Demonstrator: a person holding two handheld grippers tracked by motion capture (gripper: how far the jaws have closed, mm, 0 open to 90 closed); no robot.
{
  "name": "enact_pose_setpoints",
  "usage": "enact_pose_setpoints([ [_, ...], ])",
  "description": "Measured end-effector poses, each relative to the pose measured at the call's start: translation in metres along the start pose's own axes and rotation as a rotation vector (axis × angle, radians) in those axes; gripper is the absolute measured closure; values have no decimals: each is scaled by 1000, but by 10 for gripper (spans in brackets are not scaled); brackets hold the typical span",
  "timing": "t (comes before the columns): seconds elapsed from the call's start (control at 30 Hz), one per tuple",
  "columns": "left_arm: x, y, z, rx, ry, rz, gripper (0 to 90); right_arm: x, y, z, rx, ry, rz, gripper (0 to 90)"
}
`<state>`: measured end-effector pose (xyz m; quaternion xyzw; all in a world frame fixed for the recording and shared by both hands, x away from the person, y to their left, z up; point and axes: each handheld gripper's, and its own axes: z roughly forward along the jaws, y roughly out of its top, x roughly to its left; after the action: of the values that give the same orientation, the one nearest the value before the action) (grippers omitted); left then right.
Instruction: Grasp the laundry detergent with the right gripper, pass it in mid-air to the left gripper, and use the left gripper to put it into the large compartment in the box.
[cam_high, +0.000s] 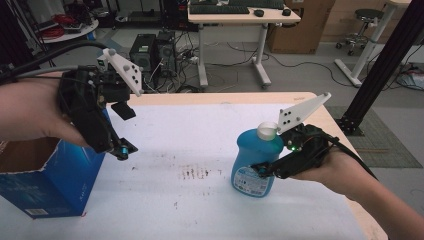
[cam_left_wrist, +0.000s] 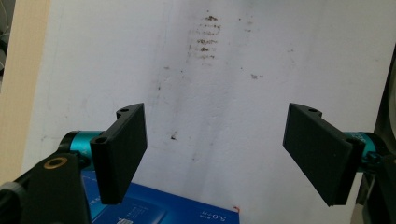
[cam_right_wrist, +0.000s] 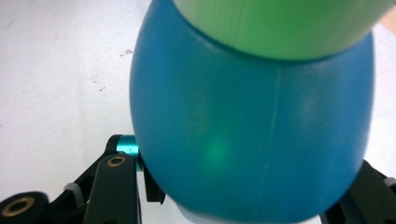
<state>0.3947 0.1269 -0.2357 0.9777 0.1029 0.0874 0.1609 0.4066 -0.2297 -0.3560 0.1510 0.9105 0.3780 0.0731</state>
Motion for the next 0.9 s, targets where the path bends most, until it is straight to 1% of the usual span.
enact_pose_setpoints([
  [0.07,0,0,0,-6,0,-7,219,1,0,0,0,-4,-12,456],
  [0.1,0,0,0,-2,0,-4,219,1,0,0,1,-5,-17,457],
  [0.23,0,-1,-1,-8,3,-6,219,0,1,0,-3,2,-13,461],
  [0.27,1,0,-2,-8,0,-2,219,-2,1,-1,-8,17,-7,462],
  [0.33,1,0,-3,-10,-3,-1,219,-3,4,-2,-9,28,-7,462],
  [0.37,1,1,-4,-10,-4,2,219,-3,6,-3,-10,32,-17,463],
  [0.5,2,3,-6,-13,-3,8,219,-3,19,-7,-11,46,-47,463],
  [0.57,3,6,-9,-20,-3,14,219,-4,22,-8,-13,49,-53,463],
  [0.6,4,8,-12,-23,-4,20,219,-5,30,-10,-16,66,-67,463],
  [0.73,6,16,-20,-29,-8,44,219,-6,44,-11,-11,94,-92,463],
  [0.77,6,16,-20,-29,-8,44,219,-6,44,-11,-11,94,-92,463],
  [0.8,8,21,-24,-34,-9,54,219,-7,53,-11,-11,106,-111,463],
  [0.87,8,23,-26,-34,-7,59,219,-8,60,-10,-12,121,-123,463],
  [0.9,9,26,-28,-34,-6,67,219,-8,60,-10,-12,121,-123,463],
])
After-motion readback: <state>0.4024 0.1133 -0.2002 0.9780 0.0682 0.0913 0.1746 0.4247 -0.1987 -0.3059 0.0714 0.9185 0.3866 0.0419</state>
